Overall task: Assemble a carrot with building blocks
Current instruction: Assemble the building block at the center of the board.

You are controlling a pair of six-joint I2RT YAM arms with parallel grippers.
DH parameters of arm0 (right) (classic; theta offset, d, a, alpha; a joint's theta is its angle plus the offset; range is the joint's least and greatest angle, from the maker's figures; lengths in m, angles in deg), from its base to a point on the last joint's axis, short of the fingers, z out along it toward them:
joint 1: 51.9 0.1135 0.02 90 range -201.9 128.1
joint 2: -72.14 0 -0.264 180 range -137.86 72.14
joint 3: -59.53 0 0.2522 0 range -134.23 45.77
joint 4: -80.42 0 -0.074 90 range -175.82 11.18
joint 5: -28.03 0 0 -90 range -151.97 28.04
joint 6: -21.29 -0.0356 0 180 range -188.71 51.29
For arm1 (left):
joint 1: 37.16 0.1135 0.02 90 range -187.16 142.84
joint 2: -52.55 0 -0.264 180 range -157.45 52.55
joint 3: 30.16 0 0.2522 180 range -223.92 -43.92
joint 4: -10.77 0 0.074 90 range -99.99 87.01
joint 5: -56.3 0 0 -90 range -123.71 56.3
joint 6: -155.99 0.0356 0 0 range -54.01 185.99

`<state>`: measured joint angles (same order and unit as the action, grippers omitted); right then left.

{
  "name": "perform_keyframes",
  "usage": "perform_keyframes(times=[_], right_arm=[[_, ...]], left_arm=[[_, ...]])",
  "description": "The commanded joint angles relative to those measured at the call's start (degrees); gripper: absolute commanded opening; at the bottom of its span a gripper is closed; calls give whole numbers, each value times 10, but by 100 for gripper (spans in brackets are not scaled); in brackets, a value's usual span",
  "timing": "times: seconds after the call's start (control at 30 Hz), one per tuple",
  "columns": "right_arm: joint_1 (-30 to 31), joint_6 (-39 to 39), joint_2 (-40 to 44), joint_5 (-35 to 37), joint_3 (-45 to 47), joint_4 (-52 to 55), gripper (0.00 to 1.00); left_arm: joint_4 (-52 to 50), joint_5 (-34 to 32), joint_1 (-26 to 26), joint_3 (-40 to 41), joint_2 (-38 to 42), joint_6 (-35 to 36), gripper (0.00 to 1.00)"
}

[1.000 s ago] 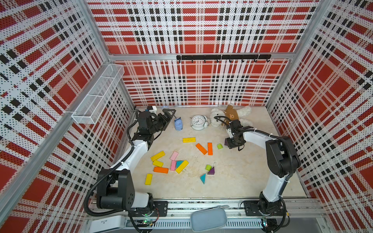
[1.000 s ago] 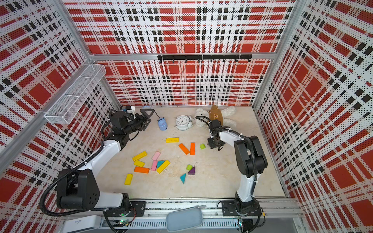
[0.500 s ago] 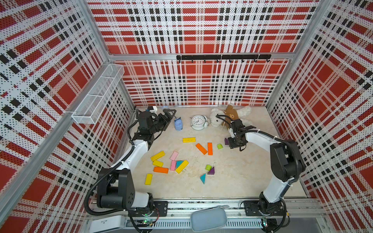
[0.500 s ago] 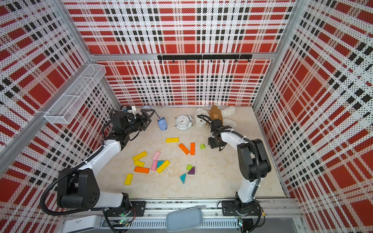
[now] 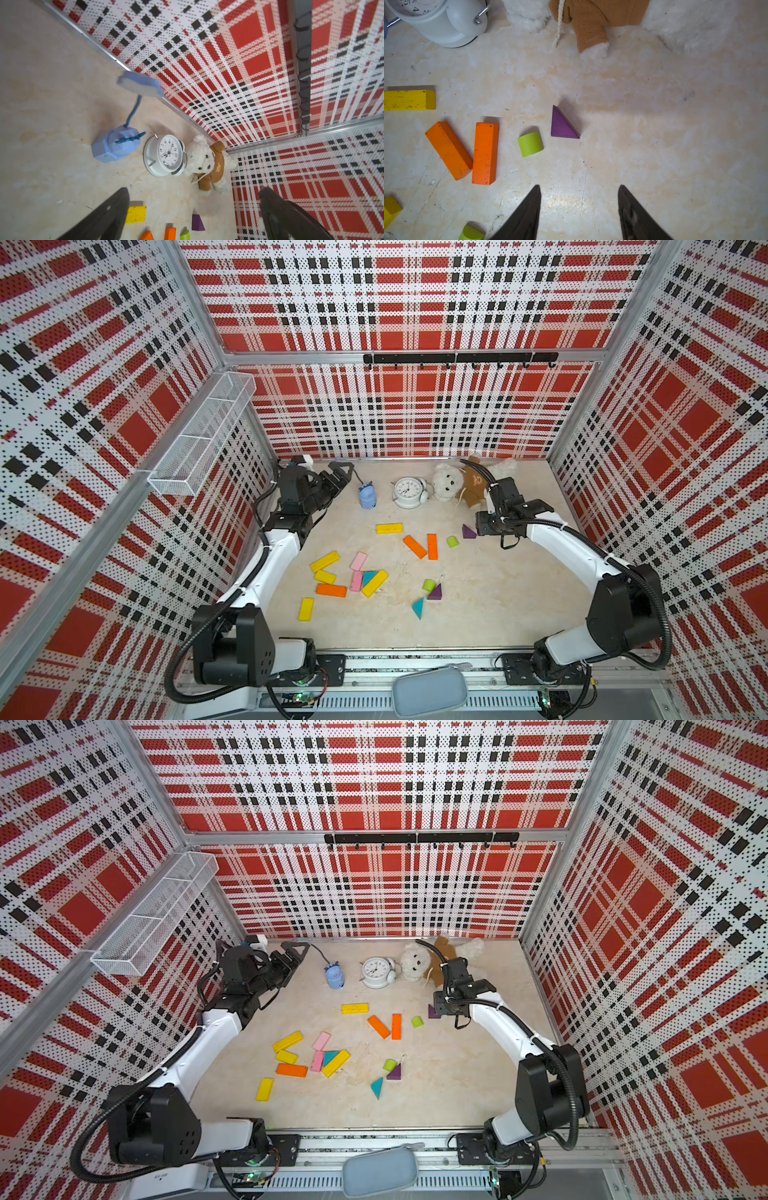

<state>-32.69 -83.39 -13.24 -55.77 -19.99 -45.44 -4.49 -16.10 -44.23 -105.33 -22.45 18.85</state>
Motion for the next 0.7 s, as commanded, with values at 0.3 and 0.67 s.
perform_keyframes(times=[0.3,0.67], right_arm=[[0,-41,22,-35,30,12,38],[0,-28,6,-43,-4,68,61]], left_arm=[[13,-329,-277,-47,95,423,100],[61,-155,-140,41,84,276,100]])
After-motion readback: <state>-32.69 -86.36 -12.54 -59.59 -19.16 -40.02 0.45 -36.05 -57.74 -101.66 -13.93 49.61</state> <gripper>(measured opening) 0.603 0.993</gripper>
